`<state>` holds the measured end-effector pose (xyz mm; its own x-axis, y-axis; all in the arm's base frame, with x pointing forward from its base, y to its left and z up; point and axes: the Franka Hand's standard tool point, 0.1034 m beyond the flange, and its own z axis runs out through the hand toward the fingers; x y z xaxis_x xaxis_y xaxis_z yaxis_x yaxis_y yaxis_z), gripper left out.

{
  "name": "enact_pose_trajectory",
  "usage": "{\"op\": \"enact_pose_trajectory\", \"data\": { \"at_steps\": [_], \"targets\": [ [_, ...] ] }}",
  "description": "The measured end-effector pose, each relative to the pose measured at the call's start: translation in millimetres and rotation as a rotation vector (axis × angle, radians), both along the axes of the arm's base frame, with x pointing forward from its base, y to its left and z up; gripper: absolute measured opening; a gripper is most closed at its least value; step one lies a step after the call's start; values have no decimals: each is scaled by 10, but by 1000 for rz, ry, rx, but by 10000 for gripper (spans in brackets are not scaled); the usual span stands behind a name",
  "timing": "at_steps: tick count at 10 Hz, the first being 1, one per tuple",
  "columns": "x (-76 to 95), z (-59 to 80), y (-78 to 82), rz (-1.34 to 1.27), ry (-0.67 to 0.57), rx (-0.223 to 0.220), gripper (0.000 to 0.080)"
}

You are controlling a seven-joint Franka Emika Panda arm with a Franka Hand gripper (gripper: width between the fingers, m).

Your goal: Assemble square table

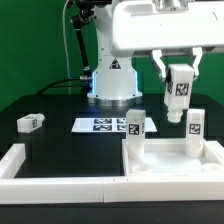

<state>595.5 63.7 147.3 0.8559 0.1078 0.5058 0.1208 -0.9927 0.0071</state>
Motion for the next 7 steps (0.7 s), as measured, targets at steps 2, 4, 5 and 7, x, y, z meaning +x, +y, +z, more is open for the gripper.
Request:
{"op": "enact_pose_trajectory", "data": {
  "at_steps": [2,4,5,7],
  "targets": [
    [52,-100,85,-46,-7,24,291],
    [51,-105,71,-38,-5,18,291],
    [49,-109,72,-38,-4,18,291],
    [44,-134,78,-40,-6,16,291]
  ]
}}
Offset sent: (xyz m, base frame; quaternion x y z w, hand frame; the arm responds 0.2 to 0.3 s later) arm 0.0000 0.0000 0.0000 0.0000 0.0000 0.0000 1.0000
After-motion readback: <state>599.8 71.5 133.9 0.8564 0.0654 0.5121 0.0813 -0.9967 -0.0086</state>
